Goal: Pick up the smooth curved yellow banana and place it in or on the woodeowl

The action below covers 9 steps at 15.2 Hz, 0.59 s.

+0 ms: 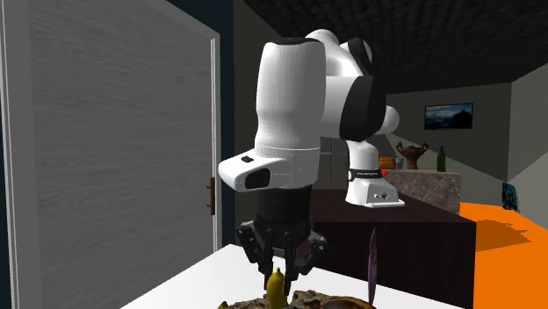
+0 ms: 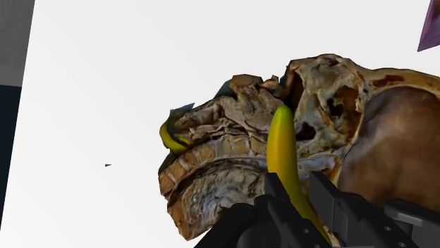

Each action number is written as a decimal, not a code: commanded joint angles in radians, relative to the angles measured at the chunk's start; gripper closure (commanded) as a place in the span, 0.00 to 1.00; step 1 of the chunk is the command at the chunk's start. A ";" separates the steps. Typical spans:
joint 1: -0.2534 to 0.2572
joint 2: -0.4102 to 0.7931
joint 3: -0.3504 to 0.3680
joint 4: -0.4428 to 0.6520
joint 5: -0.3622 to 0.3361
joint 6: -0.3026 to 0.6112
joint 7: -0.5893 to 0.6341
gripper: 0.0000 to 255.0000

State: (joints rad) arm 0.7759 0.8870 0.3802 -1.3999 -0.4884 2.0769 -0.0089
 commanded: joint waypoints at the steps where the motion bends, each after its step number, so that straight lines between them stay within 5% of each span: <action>1: 0.000 0.001 0.000 0.001 0.000 0.000 0.000 1.00; 2: 0.000 0.001 0.000 0.001 0.000 0.000 0.000 1.00; 3: 0.000 0.001 0.000 0.001 0.000 0.000 0.000 0.00; 9: 0.000 -0.016 0.006 0.006 0.007 -0.022 -0.004 0.00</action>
State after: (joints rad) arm 0.7761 0.8797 0.3828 -1.3984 -0.4855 2.0681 -0.0099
